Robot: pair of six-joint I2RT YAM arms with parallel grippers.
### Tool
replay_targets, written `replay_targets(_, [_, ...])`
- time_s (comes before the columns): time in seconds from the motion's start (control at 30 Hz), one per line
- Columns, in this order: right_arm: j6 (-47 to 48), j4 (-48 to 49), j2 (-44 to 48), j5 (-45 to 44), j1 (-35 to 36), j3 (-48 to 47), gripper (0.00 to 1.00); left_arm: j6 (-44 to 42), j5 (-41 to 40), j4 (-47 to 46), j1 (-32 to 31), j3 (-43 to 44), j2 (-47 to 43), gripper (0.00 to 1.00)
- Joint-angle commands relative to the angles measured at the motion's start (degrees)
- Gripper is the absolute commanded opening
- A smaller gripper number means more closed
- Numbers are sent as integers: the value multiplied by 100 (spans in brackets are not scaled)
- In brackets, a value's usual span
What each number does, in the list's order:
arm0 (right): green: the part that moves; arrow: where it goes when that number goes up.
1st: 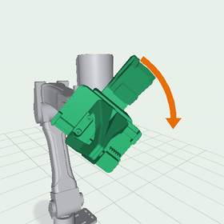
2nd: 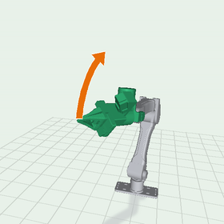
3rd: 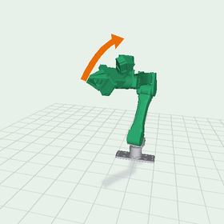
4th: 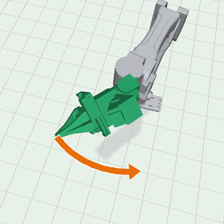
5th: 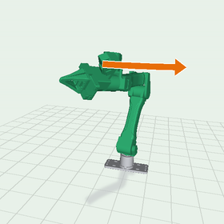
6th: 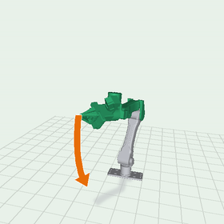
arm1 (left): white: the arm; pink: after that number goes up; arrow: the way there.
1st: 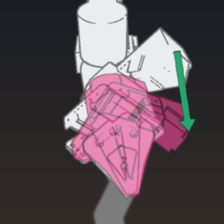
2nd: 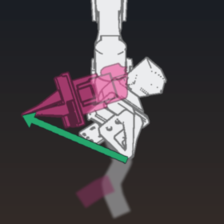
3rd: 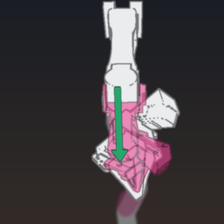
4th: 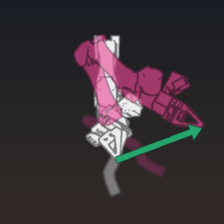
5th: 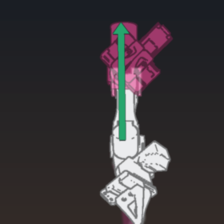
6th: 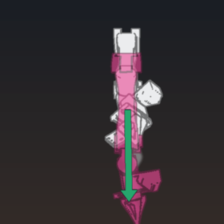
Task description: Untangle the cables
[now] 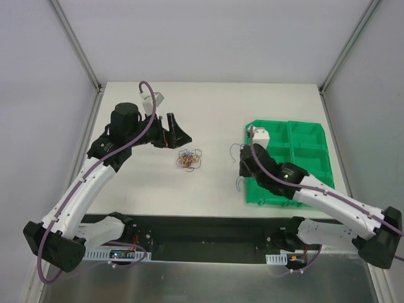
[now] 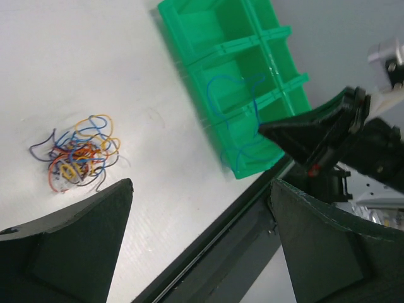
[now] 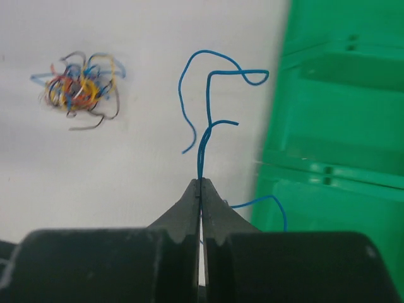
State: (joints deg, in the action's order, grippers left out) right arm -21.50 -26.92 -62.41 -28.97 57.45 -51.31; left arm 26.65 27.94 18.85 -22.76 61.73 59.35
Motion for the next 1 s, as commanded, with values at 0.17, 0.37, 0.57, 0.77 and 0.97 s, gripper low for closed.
replay_targets(0.17, [840,-1262,1652,-944,-1218,59,1,-257,1054,31,44,849,1042,88])
replay_targets(0.37, [209,-1834,2286,-830,-1526,366,0,-161,1458,-311,132,278,1158,88])
replay_targets(0.57, [-1872,-1905,2252,-663,-1833,1360,0,-310,1354,-356,176,-126,947,88])
replay_targets(0.77, [-2684,-1852,1259,119,-2370,1317,1,-336,1354,-365,272,-135,850,88])
replay_targets(0.97, [-2719,-852,889,1172,-2905,1518,1,-328,1415,-365,352,-135,850,88])
